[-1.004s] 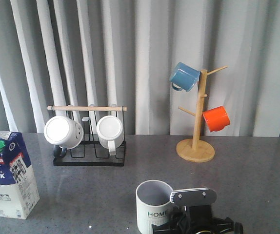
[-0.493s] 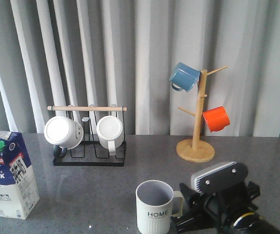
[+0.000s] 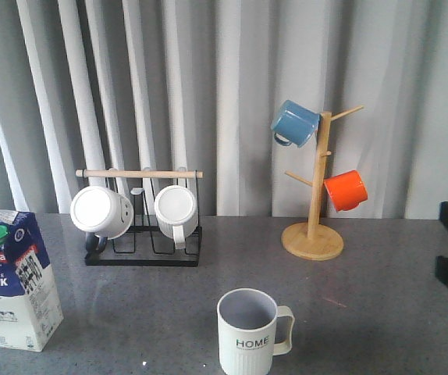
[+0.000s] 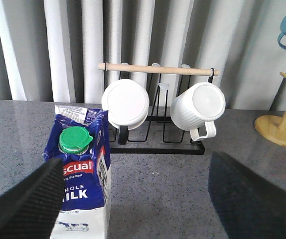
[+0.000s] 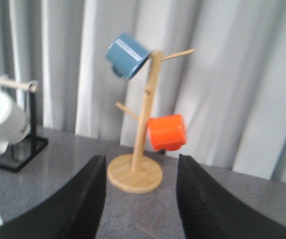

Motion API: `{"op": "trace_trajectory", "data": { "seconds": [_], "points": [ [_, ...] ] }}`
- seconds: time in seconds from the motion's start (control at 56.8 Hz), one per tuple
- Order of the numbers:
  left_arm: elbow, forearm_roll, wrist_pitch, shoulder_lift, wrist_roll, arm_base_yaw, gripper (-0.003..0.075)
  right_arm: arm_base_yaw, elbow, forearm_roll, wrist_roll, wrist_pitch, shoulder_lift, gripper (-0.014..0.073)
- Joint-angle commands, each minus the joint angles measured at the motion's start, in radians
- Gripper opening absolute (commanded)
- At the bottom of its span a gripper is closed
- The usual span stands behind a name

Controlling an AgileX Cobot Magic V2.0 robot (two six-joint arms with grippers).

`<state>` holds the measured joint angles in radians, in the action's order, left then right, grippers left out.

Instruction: Place milk next to cup

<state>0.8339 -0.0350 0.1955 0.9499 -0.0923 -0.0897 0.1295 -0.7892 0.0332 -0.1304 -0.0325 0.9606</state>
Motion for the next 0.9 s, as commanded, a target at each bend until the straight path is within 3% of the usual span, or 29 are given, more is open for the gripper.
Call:
{"op": "trace_trajectory", "data": {
  "seconds": [0.0, 0.123, 0.211, 0.881],
  "points": [
    [0.034, -0.007, -0.069, -0.009, 0.001, -0.002, 0.057, -0.034, -0.033, -0.019, 0.032, -0.013, -0.09, 0.0297],
    [0.034, -0.007, -0.069, -0.009, 0.001, -0.002, 0.057, -0.035, -0.033, -0.041, 0.032, 0.02, -0.164, 0.0146],
    [0.034, -0.007, -0.069, -0.009, 0.001, -0.002, 0.057, -0.035, -0.033, -0.041, 0.032, 0.05, -0.194, -0.0017],
    [0.034, -0.007, -0.096, -0.008, 0.001, -0.002, 0.057, -0.034, -0.033, -0.033, 0.031, 0.077, -0.216, -0.0008]
  ]
}}
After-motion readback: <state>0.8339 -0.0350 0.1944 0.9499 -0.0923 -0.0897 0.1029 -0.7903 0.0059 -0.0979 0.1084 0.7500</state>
